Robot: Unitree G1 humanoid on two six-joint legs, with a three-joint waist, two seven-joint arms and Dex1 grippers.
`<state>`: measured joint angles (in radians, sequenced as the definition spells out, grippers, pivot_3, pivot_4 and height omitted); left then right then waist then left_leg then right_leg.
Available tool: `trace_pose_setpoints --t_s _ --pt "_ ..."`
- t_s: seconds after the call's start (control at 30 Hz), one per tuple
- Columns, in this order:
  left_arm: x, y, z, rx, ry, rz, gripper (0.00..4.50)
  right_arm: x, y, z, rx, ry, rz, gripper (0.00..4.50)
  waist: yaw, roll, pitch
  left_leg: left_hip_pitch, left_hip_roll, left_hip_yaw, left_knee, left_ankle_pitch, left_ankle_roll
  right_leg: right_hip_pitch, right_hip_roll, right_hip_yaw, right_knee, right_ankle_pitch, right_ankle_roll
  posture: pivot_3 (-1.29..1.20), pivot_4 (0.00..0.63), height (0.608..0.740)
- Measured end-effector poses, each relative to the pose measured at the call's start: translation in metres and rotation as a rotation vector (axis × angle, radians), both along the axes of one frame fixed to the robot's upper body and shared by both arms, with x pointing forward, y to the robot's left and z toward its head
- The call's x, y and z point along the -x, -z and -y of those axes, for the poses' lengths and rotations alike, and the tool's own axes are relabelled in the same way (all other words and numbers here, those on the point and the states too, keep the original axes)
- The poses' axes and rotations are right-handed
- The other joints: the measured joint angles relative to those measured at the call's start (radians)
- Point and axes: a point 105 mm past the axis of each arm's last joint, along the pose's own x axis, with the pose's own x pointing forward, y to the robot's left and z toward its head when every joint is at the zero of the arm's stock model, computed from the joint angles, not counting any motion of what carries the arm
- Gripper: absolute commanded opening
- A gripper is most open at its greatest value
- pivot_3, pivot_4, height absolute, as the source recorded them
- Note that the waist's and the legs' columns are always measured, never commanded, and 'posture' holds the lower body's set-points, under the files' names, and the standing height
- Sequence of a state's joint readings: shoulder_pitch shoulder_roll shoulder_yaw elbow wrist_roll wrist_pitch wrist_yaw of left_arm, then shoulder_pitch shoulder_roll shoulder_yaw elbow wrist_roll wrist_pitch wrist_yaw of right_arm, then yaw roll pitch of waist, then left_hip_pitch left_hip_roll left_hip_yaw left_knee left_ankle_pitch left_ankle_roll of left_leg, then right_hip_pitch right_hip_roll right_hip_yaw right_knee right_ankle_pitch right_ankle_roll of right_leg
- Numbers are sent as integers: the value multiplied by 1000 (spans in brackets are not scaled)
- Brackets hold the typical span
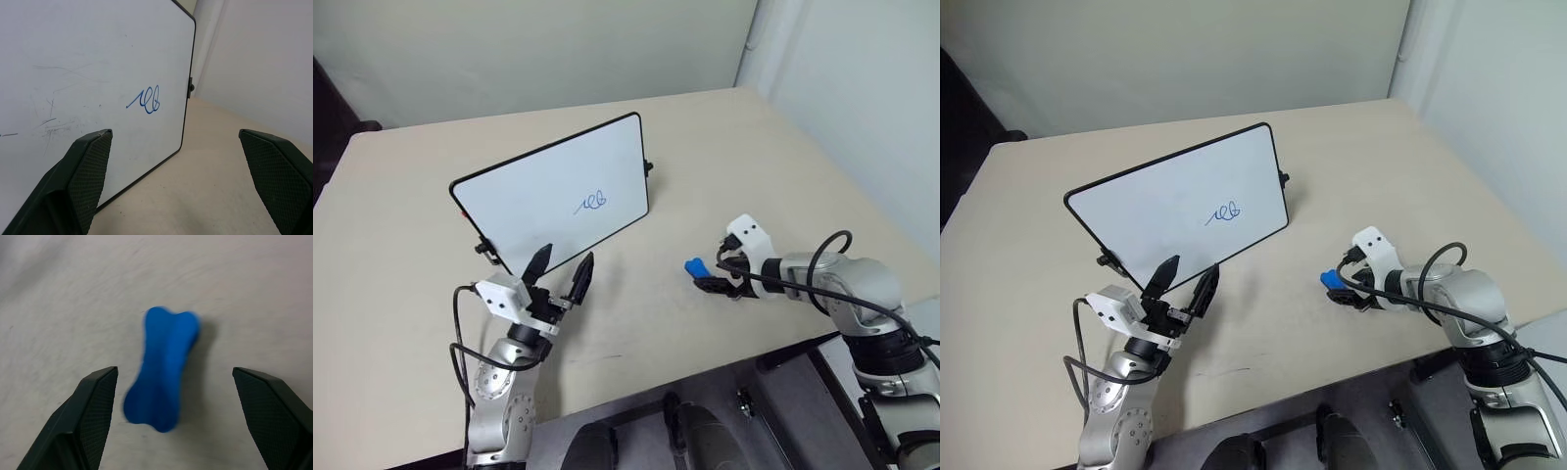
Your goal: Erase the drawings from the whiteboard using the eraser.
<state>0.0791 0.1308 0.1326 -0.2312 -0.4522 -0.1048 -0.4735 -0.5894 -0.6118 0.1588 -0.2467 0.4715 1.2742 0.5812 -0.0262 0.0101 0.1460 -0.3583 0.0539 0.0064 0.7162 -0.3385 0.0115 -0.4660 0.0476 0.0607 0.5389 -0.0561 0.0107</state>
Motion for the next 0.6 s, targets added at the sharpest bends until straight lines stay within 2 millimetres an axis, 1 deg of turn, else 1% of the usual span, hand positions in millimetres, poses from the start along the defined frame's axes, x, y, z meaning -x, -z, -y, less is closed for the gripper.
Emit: trace_pose_setpoints --t_s 0.17,0.2,0.23,0.3,0.33,0.37,0.57,0.6 --pt "2 3 -1 0 -4 -11 4500 0 2 -7 14 -32 -8 3960 1 0 0 0 -1 0 0 -1 1 0 0 1 0 -1 1 0 150 740" --pt "2 4 -1 0 -5 -13 4500 0 3 -8 16 -36 -12 3602 1 0 0 0 -1 0 0 -1 1 0 -1 1 0 -1 1 0 150 740" --pt "2 4 -1 0 -5 -14 4500 0 5 -8 18 -39 -18 3392 1 0 0 0 -1 0 0 -1 1 0 -1 1 0 -1 1 0 150 740" --pt "2 4 -1 1 -7 -15 4500 -1 8 -9 18 -41 -25 2742 1 0 0 0 -1 0 0 -1 1 0 -1 1 0 -1 1 0 150 740" --pt "3 4 -2 0 -8 -16 4500 -2 8 -9 21 -38 -23 2273 1 0 0 0 -1 0 0 -1 1 0 -1 2 0 -1 1 0 150 740" --pt "3 4 -2 0 -9 -16 4500 -2 8 -9 24 -37 -21 2004 1 0 0 0 0 0 0 -1 1 0 -1 2 0 -1 1 0 150 740" --pt "3 5 -3 -2 -10 -17 4500 -5 10 -11 27 -40 -22 2004 0 0 0 0 0 0 0 -1 1 0 -1 3 0 0 1 0 150 740" --pt "3 5 -3 -2 -10 -17 4500 -5 10 -11 26 -39 -22 1824 0 0 0 1 0 0 0 -1 1 0 -1 3 0 0 1 0 150 740"
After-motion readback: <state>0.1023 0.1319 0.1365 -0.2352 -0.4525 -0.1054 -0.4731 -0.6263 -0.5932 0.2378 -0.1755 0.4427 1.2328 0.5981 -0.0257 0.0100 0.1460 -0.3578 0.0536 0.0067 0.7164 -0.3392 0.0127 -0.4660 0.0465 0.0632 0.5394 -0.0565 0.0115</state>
